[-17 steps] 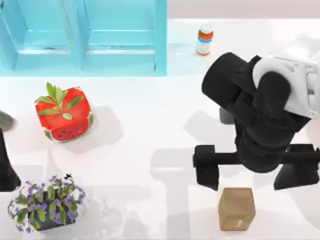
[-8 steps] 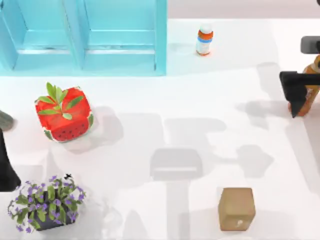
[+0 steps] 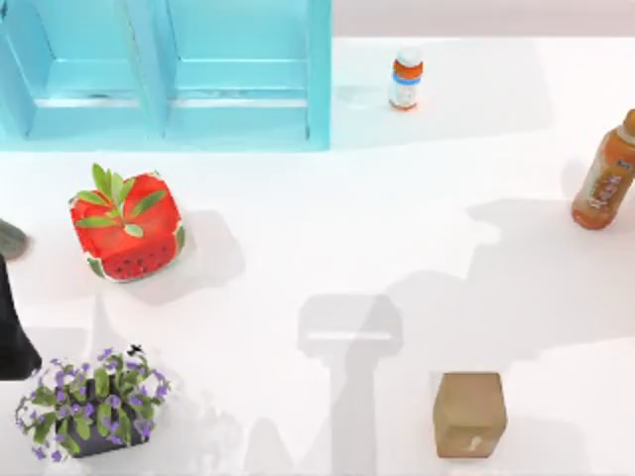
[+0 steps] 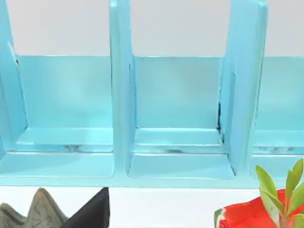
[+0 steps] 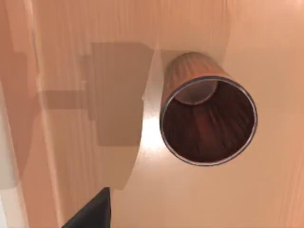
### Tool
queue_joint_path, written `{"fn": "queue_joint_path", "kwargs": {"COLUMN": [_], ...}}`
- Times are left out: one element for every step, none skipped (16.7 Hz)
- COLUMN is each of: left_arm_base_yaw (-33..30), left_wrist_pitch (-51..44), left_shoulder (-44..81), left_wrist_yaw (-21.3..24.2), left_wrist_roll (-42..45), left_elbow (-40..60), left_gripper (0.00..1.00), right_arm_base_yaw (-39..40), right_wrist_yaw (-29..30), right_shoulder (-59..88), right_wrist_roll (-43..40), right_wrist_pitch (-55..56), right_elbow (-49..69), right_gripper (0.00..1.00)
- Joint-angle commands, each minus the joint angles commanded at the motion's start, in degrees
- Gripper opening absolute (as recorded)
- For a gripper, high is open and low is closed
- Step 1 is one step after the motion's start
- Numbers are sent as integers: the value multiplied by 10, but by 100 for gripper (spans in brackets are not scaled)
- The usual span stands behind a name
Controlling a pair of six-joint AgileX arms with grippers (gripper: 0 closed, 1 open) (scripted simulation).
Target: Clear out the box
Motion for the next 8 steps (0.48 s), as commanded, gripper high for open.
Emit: {"fn": "queue_joint_path", "kwargs": {"left_arm_base_yaw": [0, 0, 0, 0, 0, 0, 0, 0], "left_wrist_pitch": [0, 0, 0, 0, 0, 0, 0, 0], "left_shoulder": [0, 0, 0, 0, 0, 0, 0, 0], "left_wrist_yaw": [0, 0, 0, 0, 0, 0, 0, 0], "left_wrist_roll": [0, 0, 0, 0, 0, 0, 0, 0], "left_elbow": [0, 0, 0, 0, 0, 0, 0, 0], "left_gripper": [100, 100, 100, 100, 100, 100, 100, 100], "right_arm_base_yaw": [-15, -24, -26, -26, -26, -26, -24, -24], "right_wrist_yaw": [0, 0, 0, 0, 0, 0, 0, 0], "right_shoulder": [3, 4, 5, 5, 5, 5, 2, 2], "right_wrist_roll": [-15, -24, -26, -26, -26, -26, -25, -25], "right_wrist_pitch": [-2, -4, -4, -4, -4, -4, -3, -2], "right_elbow": [7, 12, 13, 13, 13, 13, 11, 10], "right_gripper": [100, 100, 100, 100, 100, 100, 100, 100]}}
